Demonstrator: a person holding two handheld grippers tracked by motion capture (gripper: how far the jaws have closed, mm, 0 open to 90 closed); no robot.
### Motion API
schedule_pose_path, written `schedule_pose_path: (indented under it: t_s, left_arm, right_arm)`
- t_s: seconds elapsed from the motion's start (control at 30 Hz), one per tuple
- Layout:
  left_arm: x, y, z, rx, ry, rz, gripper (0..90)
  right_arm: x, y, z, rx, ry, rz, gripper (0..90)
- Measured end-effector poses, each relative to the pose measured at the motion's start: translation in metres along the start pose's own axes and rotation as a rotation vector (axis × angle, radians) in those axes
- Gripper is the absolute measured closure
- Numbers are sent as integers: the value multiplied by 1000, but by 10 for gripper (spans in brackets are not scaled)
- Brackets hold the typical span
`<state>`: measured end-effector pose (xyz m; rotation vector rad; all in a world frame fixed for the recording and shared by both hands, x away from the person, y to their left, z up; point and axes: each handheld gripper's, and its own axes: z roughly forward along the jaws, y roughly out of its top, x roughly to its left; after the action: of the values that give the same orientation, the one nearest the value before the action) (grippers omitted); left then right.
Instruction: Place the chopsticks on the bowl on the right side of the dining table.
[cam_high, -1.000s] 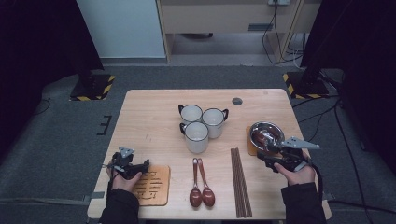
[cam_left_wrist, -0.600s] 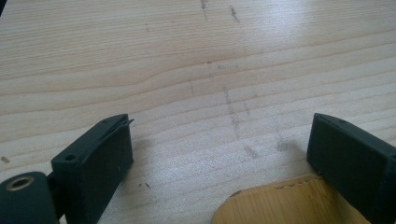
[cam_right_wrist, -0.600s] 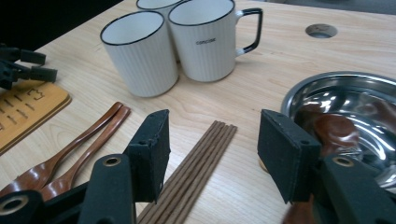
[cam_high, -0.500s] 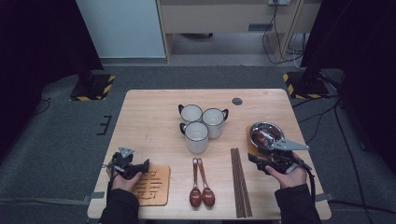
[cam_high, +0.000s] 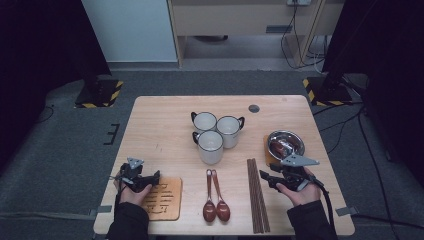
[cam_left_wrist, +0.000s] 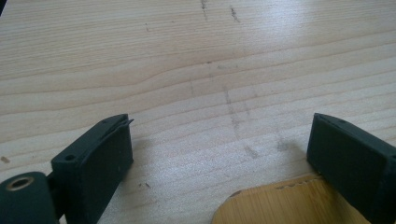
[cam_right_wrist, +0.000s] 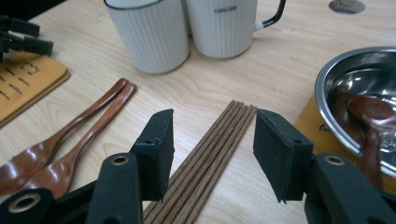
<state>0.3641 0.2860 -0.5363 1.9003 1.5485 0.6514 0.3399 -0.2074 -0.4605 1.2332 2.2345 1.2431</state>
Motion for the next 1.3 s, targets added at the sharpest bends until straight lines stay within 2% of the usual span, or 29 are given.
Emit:
schedule_pose_path:
  t_s: [0.6, 1.0, 1.13, 1.3]
  left_arm:
    - [0, 0, 0, 0, 0, 0, 58]
    - [0, 0, 0, 0, 1, 0, 58]
    - [0, 0, 0, 0, 1, 0, 58]
    - [0, 0, 0, 1, 2, 0, 58]
  right_arm:
    - [4, -28, 11, 79, -12, -9, 534]
    - [2, -38, 23, 141, -18, -26, 606]
    - [4, -42, 30, 164, -7, -25, 617]
    - [3, -46, 33, 172, -17, -16, 631]
